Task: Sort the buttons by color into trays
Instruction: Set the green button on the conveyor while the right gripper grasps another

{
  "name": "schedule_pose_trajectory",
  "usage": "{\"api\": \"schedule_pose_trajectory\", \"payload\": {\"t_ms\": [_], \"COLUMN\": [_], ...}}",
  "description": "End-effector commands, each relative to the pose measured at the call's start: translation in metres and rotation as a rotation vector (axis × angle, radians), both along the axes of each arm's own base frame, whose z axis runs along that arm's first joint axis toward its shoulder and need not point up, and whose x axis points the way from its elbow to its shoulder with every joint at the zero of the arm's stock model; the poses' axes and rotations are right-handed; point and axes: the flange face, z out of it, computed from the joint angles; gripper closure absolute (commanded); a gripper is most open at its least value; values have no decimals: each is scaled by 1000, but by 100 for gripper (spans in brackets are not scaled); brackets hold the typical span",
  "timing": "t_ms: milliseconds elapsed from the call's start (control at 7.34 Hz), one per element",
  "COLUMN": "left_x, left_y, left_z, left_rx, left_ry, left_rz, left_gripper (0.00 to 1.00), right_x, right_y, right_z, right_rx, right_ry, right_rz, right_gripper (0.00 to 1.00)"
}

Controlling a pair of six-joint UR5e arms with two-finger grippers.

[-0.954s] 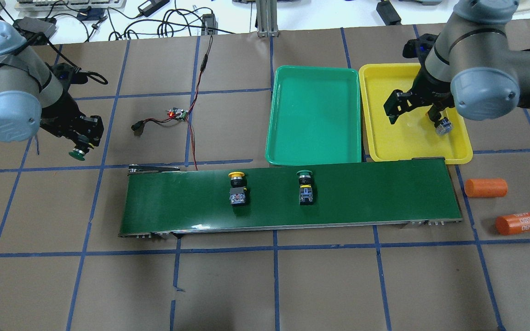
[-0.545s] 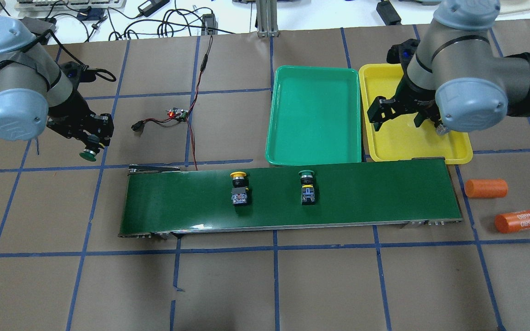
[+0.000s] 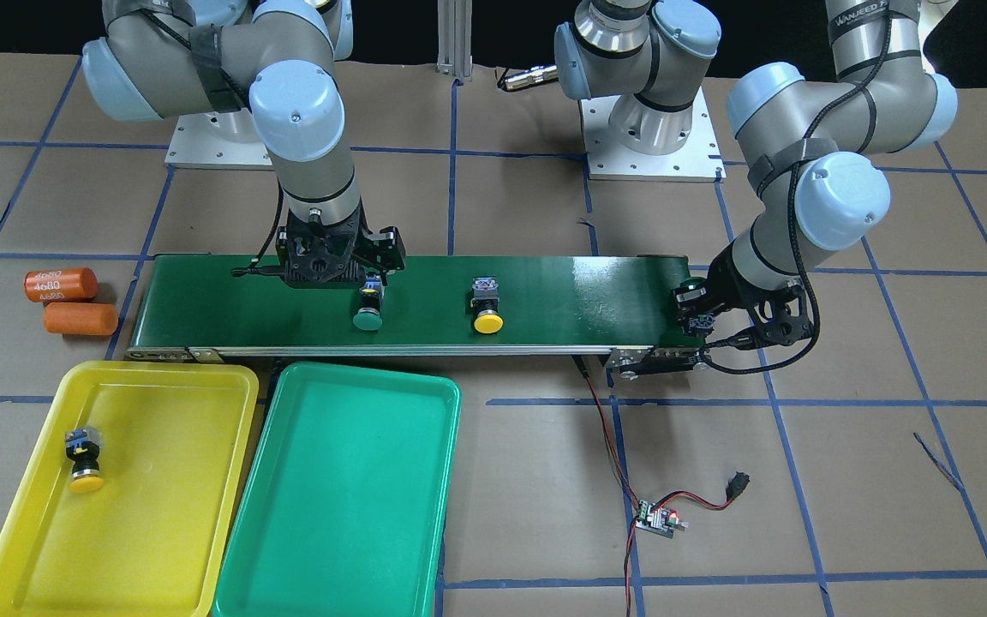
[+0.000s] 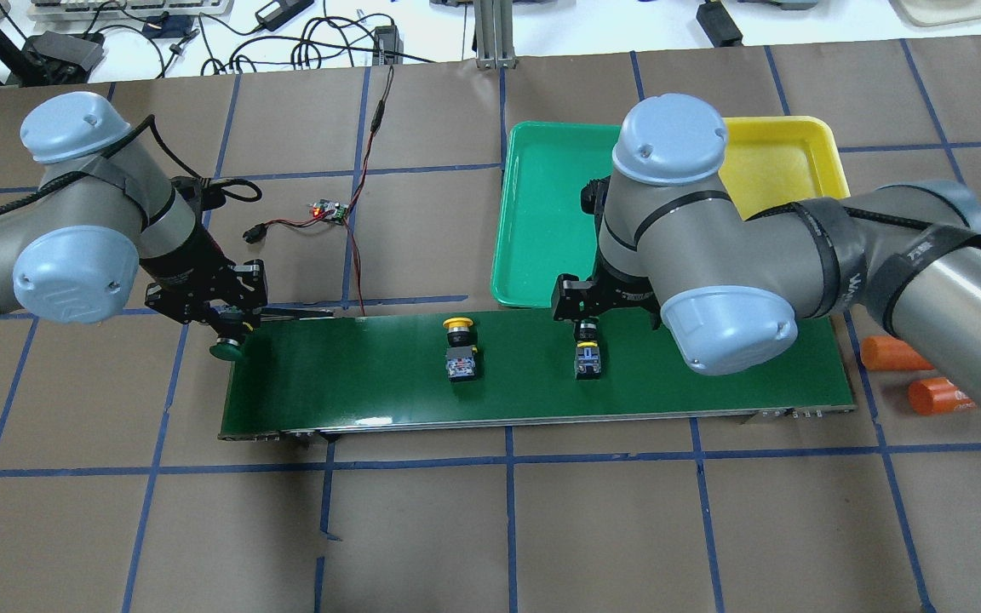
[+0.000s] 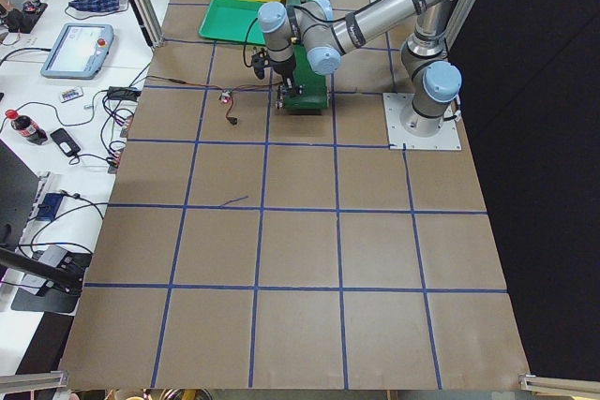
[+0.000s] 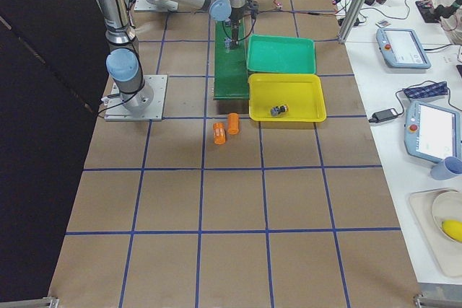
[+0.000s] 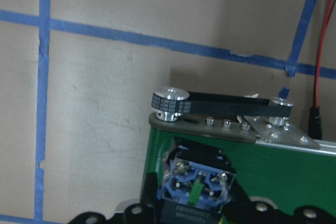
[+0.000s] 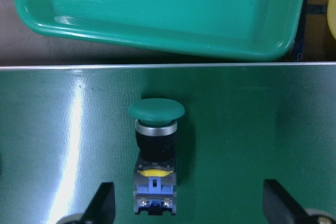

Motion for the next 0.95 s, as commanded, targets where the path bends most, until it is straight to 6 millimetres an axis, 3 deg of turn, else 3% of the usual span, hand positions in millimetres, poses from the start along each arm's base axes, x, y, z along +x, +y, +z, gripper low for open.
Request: {"api": "schedule_pose_trajectory", "payload": {"t_ms": [0, 273, 409, 545, 681, 818], "left_x": [-3, -4, -8, -10, -10, -10], "left_y": [5, 5, 6, 6, 5, 3], "left_z": [-5, -8, -13, -15, -15, -11], "left_rx": [14, 17, 31, 34, 32, 23], "left_ry": [-5, -3, -3, -2, -5, -4], "left_rz": [53, 45, 34, 34, 54, 51], "left_gripper": [94, 75, 64, 31, 4, 0], "right_x": [-3, -2, -1, -1, 1, 1], "right_y": [15, 12, 10, 9, 2, -19], "right_z": [-24, -21, -18, -16, -8, 14], "right_rx": [-46, -53, -60, -63, -89, -135], "right_ry": [-11, -14, -16, -17, -23, -31], "right_rz": [5, 5, 7, 8, 10, 1], "right_gripper": [11, 53, 64, 70, 71, 71]}}
